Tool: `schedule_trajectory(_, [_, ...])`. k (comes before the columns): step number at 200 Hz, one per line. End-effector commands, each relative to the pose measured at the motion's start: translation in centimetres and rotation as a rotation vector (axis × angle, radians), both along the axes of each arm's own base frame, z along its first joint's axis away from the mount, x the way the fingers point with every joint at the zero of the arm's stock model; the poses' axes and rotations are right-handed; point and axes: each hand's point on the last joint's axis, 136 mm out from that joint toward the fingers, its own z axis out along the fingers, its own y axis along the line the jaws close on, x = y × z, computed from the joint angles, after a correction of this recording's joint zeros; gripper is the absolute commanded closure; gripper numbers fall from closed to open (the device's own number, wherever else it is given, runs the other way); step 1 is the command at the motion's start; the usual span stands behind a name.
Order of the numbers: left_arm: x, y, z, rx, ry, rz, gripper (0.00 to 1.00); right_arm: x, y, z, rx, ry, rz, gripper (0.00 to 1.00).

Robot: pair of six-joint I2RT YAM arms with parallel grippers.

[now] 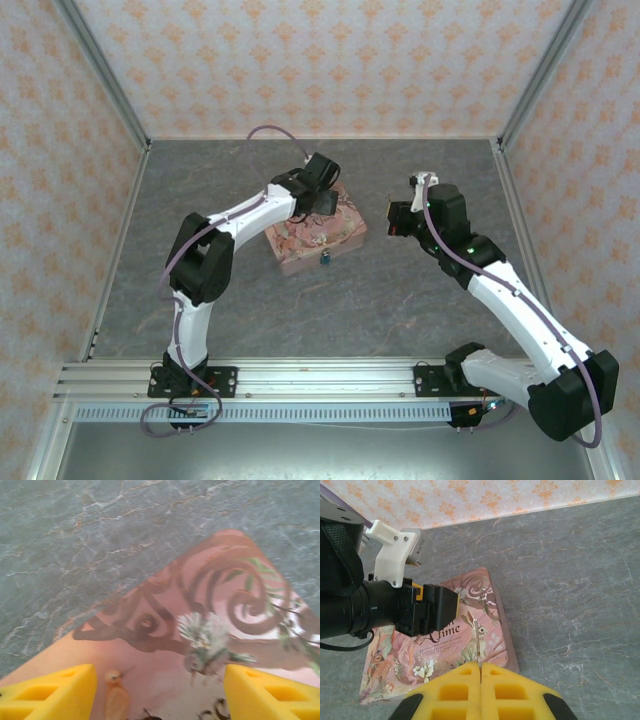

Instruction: Unlock a padlock with a key

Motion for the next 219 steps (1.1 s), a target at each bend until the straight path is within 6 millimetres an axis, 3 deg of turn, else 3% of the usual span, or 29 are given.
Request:
schedule_trajectory(1, [-1.1, -0.2, 3.8, -0.048, -0.031, 0.026, 0.31, -0.4, -0.5, 0.1, -0.011, -0.007, -0.018, 1.00])
schedule_trajectory(20, [-2.2, 1.4, 3.9, -0.053, -0.024, 0.107, 0.30, -0.4, -0.6, -0.1, -0.013, -0.005, -0.021, 1.00])
schedule_trajectory(28, [-2.9, 2.1, 5.6, -0.076, -0.053, 0.134, 0.29, -0.4, -0.6, -0.2, -0.015, -0.002, -0.022, 1.00])
schedule_trajectory(46, [-4.6, 3.4, 5.8, -0.105, -0.053, 0.188, 0.28, -0.4, -0.5, -0.5, -0.017, 0.004, -0.020, 1.00])
schedule_trajectory(98, [-8.0, 3.6, 2.7, -0.214, 0.090, 0.238, 0.26, 0.0, 0.0, -1.2, -0.009, 0.025, -0.008, 1.00])
schedule_trajectory(126, [-8.5, 4.0, 0.7, -0.261, 0.145, 0.271, 0.26, -0.1, -0.1, -1.3, -0.011, 0.026, -0.009, 1.00])
schedule_trajectory(158, [-8.6, 4.3, -0.2, -0.292, 0.167, 0.284, 0.26, -0.2, -0.3, -1.3, -0.014, 0.025, -0.014, 1.00])
schedule_trajectory(219, [-7.6, 7.7, -2.2, -0.246, 0.181, 0.307, 0.25, -0.3, -0.4, -1.3, -0.018, 0.023, -0.012, 1.00])
